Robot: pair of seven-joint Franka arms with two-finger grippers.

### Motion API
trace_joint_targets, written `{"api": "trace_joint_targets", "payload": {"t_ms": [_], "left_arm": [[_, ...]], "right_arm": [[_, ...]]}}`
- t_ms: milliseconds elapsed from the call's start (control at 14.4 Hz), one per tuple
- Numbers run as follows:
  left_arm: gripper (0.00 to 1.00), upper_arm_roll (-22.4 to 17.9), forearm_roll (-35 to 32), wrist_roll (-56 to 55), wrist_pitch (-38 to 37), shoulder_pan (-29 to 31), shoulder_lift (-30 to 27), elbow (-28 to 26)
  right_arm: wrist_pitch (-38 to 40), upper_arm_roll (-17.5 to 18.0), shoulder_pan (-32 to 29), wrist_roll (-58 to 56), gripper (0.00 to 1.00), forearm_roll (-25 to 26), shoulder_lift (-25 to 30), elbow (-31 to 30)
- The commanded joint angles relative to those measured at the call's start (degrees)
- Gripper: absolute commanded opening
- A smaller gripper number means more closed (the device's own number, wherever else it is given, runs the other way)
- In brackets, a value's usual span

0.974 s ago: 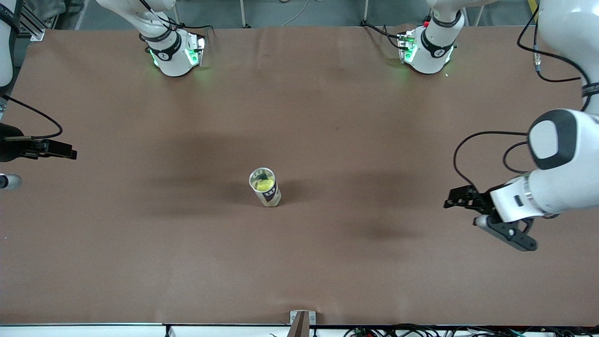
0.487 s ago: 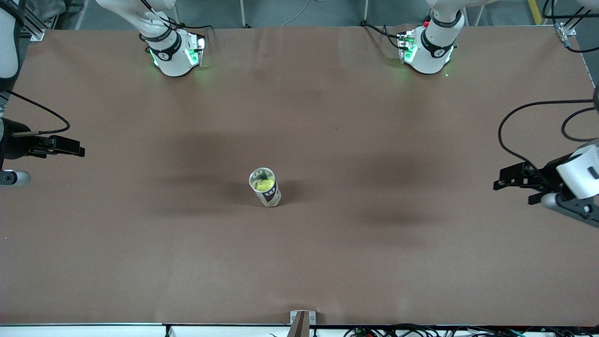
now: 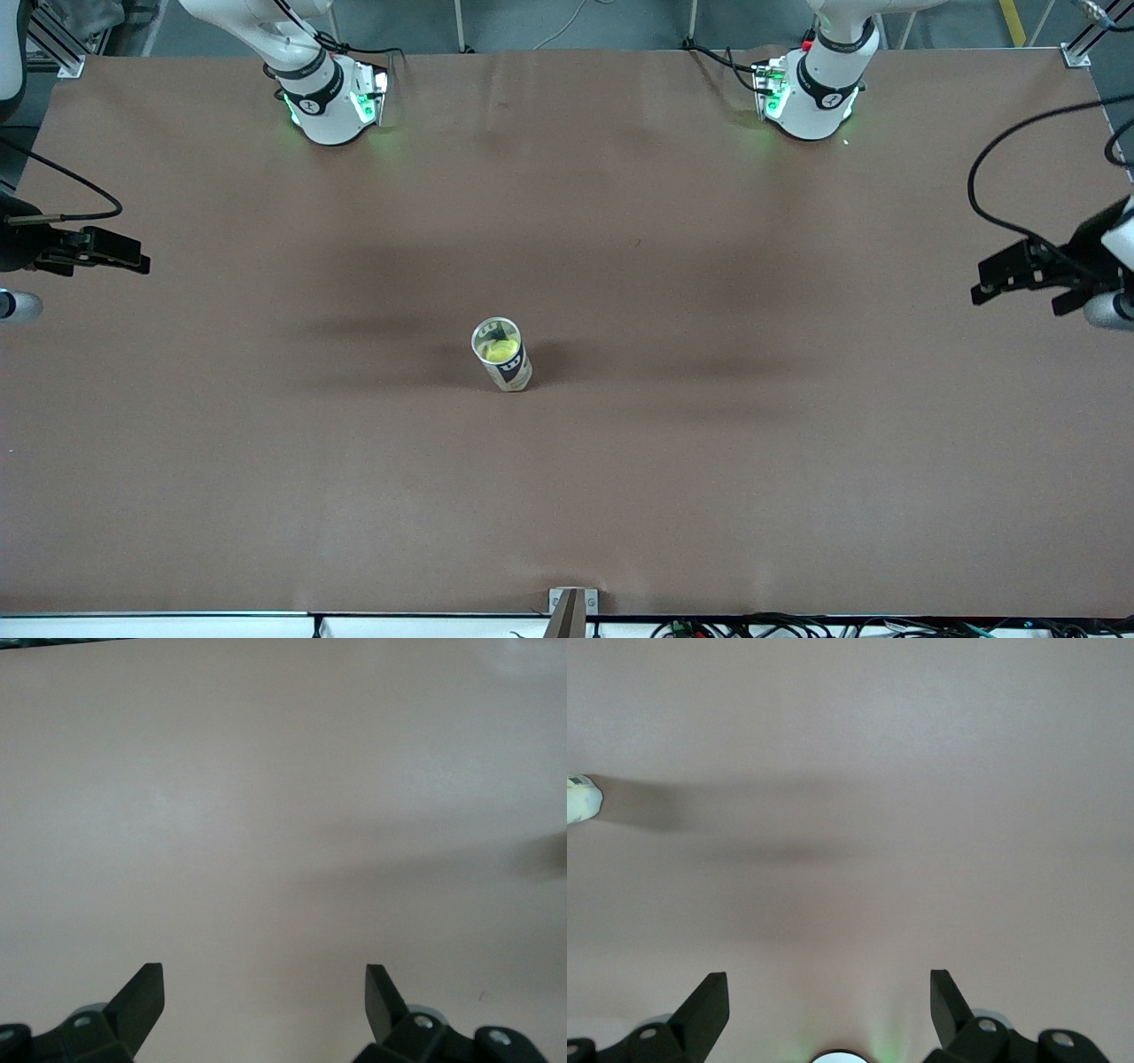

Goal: Insert tennis ball vertically with right arm

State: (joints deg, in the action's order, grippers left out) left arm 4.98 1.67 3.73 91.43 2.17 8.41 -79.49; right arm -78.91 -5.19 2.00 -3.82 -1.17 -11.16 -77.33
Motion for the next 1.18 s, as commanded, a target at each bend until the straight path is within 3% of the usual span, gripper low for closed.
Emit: {"api": "trace_joint_targets", "payload": {"t_ms": [0,278,348,487,765,1113], "left_arm": [[1.00,-2.9,-1.9,-0.6,0.2,-0.3,-5.6,-4.4],[1.00,-6.0,-1.1,-1.1,-0.1,-1.2,-10.4,-7.9],[1.00,-8.2,-1.1,-1.1,-2.1,-3.7,-11.7,-9.1],[1.00,-8.6,-1.2,-1.4,-4.9,-4.5,-12.6,-9.3],[1.00,-5.5,-1.1,-2.8,-6.6,-3.0,-14.6,-10.2],[1.00,-1.2,-1.2,-6.9,-6.4,-0.9,-16.2,-12.8]], "right_arm": [[-2.9,0.0,-0.6,0.2,1.00,0.6,5.5,-7.0],[-3.7,2.6,-2.8,0.2,1.00,0.6,8.2,-9.4],[-3.5,2.6,-2.8,0.1,1.00,0.6,8.6,-9.4],[-3.2,2.9,-2.8,0.0,1.00,1.9,9.7,-9.4],[-3.5,3.3,-2.8,0.1,1.00,2.3,15.0,-13.5],[-3.4,3.3,-2.8,-0.3,1.00,2.4,17.1,-13.8]]}}
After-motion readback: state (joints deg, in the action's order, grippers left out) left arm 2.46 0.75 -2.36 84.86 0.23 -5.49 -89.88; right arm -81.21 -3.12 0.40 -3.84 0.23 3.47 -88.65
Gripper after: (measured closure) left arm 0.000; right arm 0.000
